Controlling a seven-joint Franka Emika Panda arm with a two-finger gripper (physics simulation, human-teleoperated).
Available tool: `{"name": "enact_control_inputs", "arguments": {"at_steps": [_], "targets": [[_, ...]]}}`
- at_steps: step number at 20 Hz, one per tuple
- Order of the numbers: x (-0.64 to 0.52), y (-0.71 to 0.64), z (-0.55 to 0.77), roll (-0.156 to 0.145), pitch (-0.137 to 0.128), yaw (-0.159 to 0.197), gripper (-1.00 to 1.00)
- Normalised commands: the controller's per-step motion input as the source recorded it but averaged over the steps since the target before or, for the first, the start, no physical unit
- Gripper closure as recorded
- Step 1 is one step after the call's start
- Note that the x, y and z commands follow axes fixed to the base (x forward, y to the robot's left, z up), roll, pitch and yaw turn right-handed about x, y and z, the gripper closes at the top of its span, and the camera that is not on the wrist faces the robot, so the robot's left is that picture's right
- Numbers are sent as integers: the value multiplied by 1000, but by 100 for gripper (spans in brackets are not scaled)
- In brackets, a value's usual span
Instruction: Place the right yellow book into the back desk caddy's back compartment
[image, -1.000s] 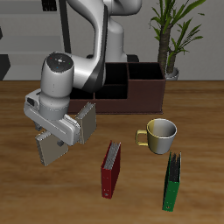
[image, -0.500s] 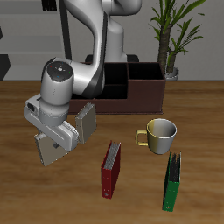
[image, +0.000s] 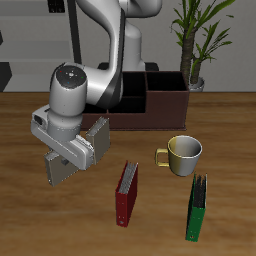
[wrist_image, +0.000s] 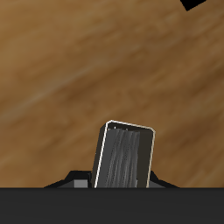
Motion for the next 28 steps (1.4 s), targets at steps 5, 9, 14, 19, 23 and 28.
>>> {"name": "enact_control_inputs", "arguments": {"at_steps": [5,9,14,19,23,28], "targets": [[57,216,258,30,-24,26,100],[63,304,550,42,-47,81,100],[-14,318,650,32,-63,99,100],[-100,282,546,19,-47,73,100],[-287,469,811,40,-91,120,100],[-324,362,614,26,-52,69,100]]}}
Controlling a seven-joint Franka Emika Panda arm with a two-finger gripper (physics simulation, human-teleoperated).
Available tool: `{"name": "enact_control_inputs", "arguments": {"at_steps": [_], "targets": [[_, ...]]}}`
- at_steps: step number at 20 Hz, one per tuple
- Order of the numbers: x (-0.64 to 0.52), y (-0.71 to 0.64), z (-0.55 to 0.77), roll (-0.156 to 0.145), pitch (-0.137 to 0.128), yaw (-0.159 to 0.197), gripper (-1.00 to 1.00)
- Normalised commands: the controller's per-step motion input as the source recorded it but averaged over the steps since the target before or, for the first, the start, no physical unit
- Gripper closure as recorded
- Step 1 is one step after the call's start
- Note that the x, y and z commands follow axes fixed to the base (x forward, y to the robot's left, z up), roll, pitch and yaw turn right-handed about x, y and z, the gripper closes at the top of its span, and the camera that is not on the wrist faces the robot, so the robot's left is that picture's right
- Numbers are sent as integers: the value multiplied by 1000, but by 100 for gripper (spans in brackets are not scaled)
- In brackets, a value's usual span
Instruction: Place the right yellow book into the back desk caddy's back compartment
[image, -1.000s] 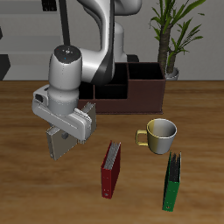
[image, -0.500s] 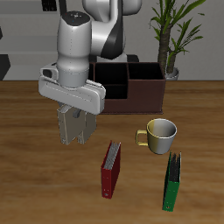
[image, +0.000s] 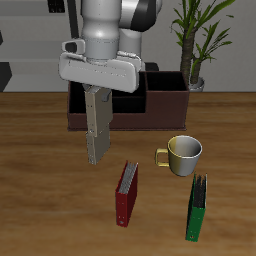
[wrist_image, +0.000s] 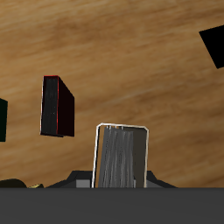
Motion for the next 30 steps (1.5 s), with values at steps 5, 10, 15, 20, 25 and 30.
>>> {"name": "enact_control_inputs", "arguments": {"at_steps": [5,10,15,20,25,30], "targets": [[-288,238,457,27,-31,72,100],[-437,385,501,37,-41,70,100],[-313,162,203,-12,-15,44,100],[-400,95,111,-47,34,37,100],[-338,121,-95,8,23,63,100],[-197,32,-29,-9,-6,25,100]]}}
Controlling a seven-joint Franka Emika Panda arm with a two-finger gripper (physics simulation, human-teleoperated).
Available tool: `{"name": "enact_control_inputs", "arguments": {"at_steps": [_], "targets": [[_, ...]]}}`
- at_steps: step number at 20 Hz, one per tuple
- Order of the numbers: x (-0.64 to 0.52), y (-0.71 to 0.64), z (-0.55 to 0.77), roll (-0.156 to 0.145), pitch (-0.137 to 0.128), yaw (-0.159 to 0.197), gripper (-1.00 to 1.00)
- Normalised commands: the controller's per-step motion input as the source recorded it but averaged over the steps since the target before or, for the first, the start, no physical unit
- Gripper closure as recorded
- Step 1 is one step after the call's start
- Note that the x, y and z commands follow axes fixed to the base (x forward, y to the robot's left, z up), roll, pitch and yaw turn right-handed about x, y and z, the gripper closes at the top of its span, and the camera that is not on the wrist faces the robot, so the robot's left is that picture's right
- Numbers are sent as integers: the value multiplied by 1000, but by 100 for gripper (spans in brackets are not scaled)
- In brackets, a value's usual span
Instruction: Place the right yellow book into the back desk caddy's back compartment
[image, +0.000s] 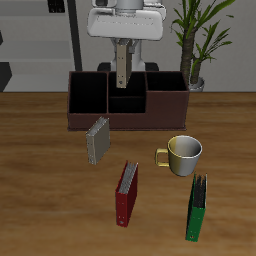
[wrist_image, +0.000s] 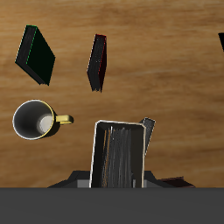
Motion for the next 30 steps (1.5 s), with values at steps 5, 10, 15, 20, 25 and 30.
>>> {"name": "enact_control_inputs", "arguments": {"at_steps": [5,10,15,20,25,30], "targets": [[-433,85,-12,0,-15,50,100],[-301,-60,-1,-24,-14,34,100],[-295,-113,-49,-29,-3,35,100],[-306,-44,-2,-23,-8,23,100],[-260,30,32,0,-22,37,100],[-222,11,-35,3,8,86,100]]}}
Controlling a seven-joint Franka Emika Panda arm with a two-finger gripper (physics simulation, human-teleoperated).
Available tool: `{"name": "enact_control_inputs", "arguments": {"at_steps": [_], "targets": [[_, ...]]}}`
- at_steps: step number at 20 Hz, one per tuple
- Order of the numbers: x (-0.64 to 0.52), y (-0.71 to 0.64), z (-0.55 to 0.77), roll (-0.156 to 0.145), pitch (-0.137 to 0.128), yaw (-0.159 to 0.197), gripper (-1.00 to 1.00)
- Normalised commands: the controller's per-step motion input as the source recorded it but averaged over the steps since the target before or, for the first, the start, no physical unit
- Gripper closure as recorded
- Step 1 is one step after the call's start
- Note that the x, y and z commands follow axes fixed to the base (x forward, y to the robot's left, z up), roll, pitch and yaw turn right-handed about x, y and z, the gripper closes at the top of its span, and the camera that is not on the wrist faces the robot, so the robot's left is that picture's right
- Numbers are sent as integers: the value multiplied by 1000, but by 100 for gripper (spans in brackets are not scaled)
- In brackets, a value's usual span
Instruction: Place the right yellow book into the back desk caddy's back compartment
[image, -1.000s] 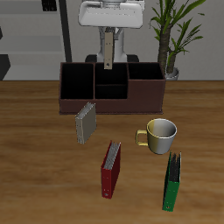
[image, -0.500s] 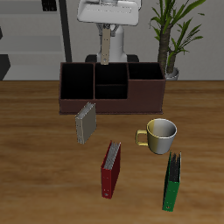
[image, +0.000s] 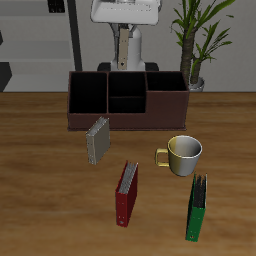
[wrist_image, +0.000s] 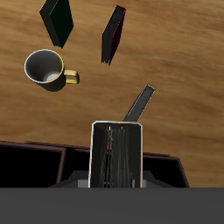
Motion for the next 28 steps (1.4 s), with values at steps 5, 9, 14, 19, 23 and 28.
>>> {"name": "enact_control_inputs", "arguments": {"at_steps": [5,9,14,19,23,28], "targets": [[-92,-51,-12,0,12,70,100],[-161,10,18,3,-12,146,100],[-66,29,28,11,-6,68,100],[-116,127,-37,24,16,145,100],[-105,68,-91,11,20,120,100],[-98,48,-67,5,13,99,100]]}}
